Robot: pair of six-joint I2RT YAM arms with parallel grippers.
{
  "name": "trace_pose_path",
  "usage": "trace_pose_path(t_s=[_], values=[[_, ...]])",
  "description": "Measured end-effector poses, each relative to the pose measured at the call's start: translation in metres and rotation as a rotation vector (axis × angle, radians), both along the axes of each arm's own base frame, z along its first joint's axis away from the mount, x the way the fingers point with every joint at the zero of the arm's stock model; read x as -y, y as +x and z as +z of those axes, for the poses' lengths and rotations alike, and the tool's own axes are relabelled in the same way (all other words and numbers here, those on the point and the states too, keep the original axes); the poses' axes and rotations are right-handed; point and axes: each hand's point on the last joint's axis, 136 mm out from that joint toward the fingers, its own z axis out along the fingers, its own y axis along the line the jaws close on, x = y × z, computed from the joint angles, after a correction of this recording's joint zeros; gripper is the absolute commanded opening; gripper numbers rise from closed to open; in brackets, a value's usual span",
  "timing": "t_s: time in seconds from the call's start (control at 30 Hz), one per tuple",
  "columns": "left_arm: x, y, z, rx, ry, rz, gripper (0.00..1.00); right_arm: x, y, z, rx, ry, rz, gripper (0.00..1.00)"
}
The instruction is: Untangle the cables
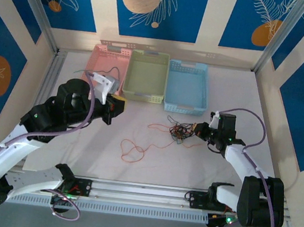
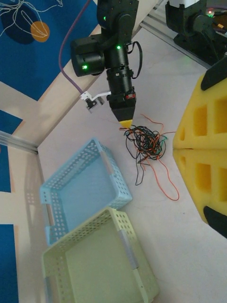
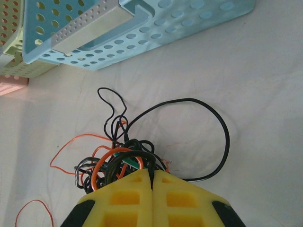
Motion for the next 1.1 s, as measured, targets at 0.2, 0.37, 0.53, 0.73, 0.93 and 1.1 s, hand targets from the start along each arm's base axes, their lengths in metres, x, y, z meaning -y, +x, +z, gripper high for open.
trace_pose_path(t_s=[0.2,0.37,0.53,0.73,0.93,1.1], values=[[0.048,0.010,-0.080,-0.175,0.047,-0.109,0.54,-0.003,0.001,0.003,0.010,0.017,0.011,0.00],[0.099,0.005,-0.197,-0.401,0.191,-0.207,0.67,-0.005,0.001,0.004,0.014,0.025,0.018,0.00],[0.146,-0.007,-0.254,-0.470,0.279,-0.319,0.71,-0.005,0.001,0.004,0.015,0.028,0.022,0.00],[0.168,-0.004,-0.274,-0.467,0.305,-0.360,0.70,-0.006,0.001,0.005,0.016,0.030,0.024,0.00],[0.175,0.000,-0.289,-0.479,0.330,-0.365,0.57,-0.007,0.001,0.005,0.018,0.035,0.029,0.00],[0.177,0.000,-0.298,-0.489,0.331,-0.366,0.15,-0.008,0.000,0.006,0.018,0.041,0.033,0.00]])
